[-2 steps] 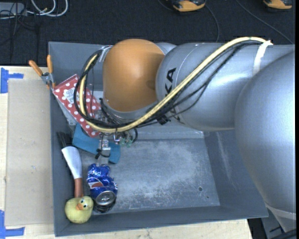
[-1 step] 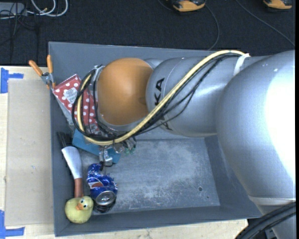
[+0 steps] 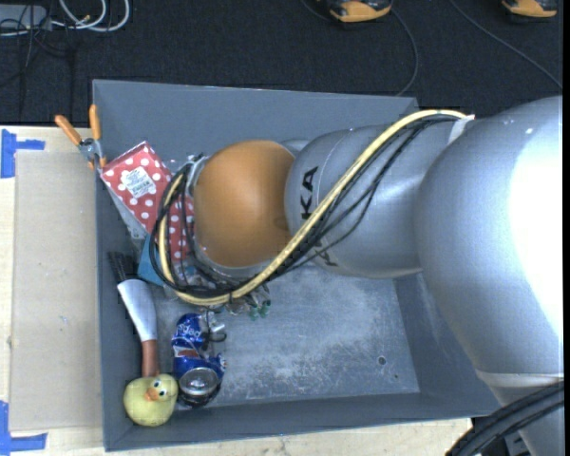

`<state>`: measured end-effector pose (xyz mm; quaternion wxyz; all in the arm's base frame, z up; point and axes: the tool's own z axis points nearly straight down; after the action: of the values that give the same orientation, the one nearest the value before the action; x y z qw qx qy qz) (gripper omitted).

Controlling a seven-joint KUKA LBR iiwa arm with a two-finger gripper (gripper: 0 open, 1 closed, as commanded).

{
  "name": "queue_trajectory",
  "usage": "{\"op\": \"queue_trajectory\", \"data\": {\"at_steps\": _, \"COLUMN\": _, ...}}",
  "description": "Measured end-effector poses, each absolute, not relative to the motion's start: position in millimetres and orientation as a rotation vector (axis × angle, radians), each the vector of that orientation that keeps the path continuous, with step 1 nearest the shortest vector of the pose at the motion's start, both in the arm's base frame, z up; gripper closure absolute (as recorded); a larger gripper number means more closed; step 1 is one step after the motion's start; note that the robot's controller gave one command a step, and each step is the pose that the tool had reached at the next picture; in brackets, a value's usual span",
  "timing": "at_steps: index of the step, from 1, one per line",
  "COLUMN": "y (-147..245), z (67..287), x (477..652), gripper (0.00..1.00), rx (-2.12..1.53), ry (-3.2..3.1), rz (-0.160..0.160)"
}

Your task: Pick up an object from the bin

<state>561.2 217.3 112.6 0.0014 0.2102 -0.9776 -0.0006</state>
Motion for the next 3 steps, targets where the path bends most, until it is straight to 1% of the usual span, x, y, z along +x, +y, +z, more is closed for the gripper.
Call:
{"op": "queue_trajectory", "data": {"at_steps": 1, "y": 173, "z": 84, "x": 516.8, "gripper": 0.0, "rx": 0.305, "ry": -3.139, "rz": -0.002}}
{"op": "queue_trajectory", "data": {"at_steps": 2, "y": 187, "z": 76, "x": 566.2, "gripper": 1.0, "rx": -0.05, "ry": -3.138, "rz": 0.0}}
{"op": "queue_trajectory", "data": {"at_steps": 3, "y": 187, "z": 75, "x": 566.2, "gripper": 1.0, "rx": -0.055, "ry": -3.138, "rz": 0.0}}
